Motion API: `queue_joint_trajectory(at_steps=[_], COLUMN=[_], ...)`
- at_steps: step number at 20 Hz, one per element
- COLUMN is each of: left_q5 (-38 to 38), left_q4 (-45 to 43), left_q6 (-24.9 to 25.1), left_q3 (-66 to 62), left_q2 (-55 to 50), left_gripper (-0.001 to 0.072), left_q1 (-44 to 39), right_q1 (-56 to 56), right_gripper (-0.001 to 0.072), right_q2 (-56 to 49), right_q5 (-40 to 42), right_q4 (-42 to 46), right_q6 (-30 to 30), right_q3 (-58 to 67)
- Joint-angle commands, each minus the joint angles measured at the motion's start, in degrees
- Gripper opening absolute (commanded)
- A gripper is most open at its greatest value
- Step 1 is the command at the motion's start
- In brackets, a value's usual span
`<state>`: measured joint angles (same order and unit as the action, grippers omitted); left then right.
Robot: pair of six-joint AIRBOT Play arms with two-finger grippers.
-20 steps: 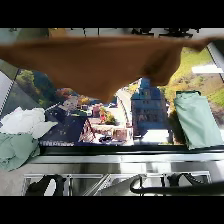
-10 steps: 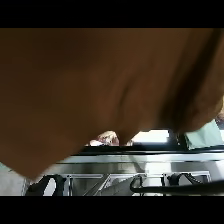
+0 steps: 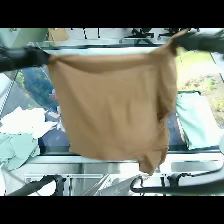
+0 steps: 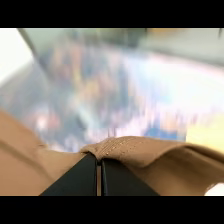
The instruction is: Fold the shirts.
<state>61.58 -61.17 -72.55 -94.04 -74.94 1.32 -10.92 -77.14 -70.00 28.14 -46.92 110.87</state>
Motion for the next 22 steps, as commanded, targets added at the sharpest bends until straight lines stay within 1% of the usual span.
queue_joint_trajectory(at_steps=[1,3,6,7,8,9,10,11,12,14,15,16,17,19,20,22], left_q5=[-4.4,-7.0,-13.0,-12.6,-10.3,-6.3,-2.3,2.6,7.2,16.4,20.5,23.6,25.8,26.0,24.8,22.9], left_q4=[-1.3,-1.2,1.0,2.5,3.4,4.2,4.3,4.2,4.2,4.2,4.3,4.2,4.2,4.1,4.1,3.7], left_q6=[1.5,2.6,2.7,2.6,2.4,2.4,1.4,-0.3,-2.0,-3.6,-4.0,-4.0,-3.9,-2.5,-2.1,-0.8], left_q3=[3.9,3.9,3.5,2.2,0.3,-2.3,-4.8,-7.6,-9.9,-13.4,-13.0,-11.0,-7.4,3.5,10.0,24.4], left_q2=[-12.9,-20.0,-26.5,-28.2,-29.4,-30.4,-30.6,-30.3,-29.7,-27.5,-25.7,-23.3,-20.2,-12.7,-8.8,-0.9], left_gripper=[0.0013,0.0013,0.0013,0.0014,0.0020,0.0043,0.0343,0.0659,0.0647,0.0649,0.0649,0.0649,0.0649,0.0650,0.0650,0.0650], left_q1=[0.4,0.5,0.4,0.6,1.1,1.4,2.2,3.0,4.3,7.1,8.6,9.7,10.7,12.6,13.3,14.9], right_q1=[5.6,7.2,8.8,8.9,8.9,8.6,7.9,6.7,5.1,0.9,-1.5,-3.6,-5.8,-9.2,-10.6,-12.4], right_gripper=[0.0018,0.0018,0.0018,0.0018,0.0026,0.0148,0.0257,0.0257,0.0257,0.0257,0.0264,0.0304,0.0304,0.0304,0.0304,0.0303], right_q2=[-14.5,-21.0,-26.4,-26.8,-26.6,-25.8,-24.4,-22.3,-19.9,-15.2,-13.0,-11.1,-9.1,-5.2,-3.0,2.6], right_q5=[5.6,8.3,11.2,11.7,11.6,11.2,9.6,7.0,3.8,-2.6,-6.6,-10.1,-13.2,-18.1,-20.0,-20.4], right_q4=[6.6,6.6,6.6,6.6,6.6,6.6,6.6,6.6,7.0,8.3,8.3,8.3,8.3,8.7,10.4,16.4], right_q6=[-2.1,-2.6,-2.6,-2.6,-2.6,-2.9,-3.7,-4.7,-6.6,-11.5,-13.7,-15.1,-16.4,-17.6,-17.6,-17.6], right_q3=[0.1,0.1,0.1,0.1,0.2,0.2,0.2,0.2,0.2,0.2,0.1,0.0,-1.0,-5.8,-9.9,-21.3])
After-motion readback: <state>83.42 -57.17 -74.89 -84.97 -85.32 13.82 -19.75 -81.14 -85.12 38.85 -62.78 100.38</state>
